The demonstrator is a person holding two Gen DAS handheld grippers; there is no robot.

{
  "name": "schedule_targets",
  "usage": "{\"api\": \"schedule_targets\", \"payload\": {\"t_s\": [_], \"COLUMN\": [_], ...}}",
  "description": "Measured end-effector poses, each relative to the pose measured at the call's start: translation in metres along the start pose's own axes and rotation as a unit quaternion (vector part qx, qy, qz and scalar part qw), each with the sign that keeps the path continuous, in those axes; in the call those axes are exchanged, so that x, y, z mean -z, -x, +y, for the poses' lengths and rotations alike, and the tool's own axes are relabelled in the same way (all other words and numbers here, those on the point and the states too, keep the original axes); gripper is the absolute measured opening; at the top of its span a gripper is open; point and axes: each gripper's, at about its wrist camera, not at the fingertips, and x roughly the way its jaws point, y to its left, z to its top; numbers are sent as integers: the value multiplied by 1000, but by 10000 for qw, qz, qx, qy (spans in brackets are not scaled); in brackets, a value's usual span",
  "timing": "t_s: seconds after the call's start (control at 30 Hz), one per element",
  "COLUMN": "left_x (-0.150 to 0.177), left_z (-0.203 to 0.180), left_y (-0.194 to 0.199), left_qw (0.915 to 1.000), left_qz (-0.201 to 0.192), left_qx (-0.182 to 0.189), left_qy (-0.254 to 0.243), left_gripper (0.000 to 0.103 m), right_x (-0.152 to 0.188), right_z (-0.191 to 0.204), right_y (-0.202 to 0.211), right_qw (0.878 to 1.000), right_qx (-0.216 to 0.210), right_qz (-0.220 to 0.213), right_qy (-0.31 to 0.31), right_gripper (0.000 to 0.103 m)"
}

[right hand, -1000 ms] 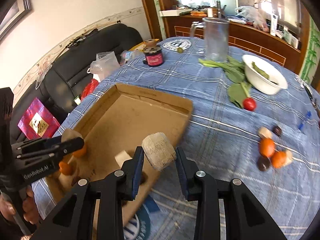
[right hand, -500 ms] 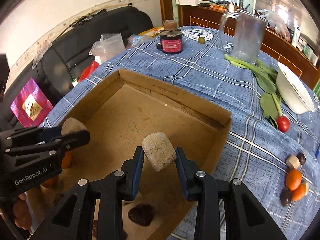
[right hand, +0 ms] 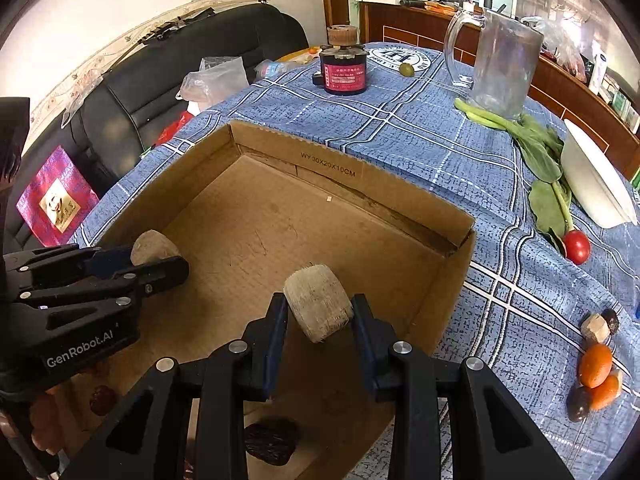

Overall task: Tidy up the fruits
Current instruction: 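Lower both grippers into the tray and open them to release the chunks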

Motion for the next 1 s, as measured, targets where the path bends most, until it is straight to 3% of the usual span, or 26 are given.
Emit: {"api": "schedule_targets", "payload": {"t_s": [0.27,0.43,0.67,0.8,1.0], "left_x": [5,9,19,29,44], "left_z": [4,5,3,0,-17], "left_y": [7,18,35,47,69], "left_qw": [10000,9998,9992,9989,9976], "left_qz": [-18,-123,-309,-398,-608], "left_qx": [-50,-135,-252,-252,-241], "left_qy": [27,-3,-83,-89,-229], "left_gripper": [35,43,47,47,56], "right_x": [2,3,12,23,52], "right_z": [1,-1,-1,-1,-4], "right_y": [4,10,31,51,86], "right_qw": [9999,9999,9998,9996,9989], "right_qx": [89,159,125,70,36], "right_qz": [48,26,-93,-189,-302], "right_qy": [43,-10,-150,-213,-351], "right_gripper": [36,38,38,38,38]}}
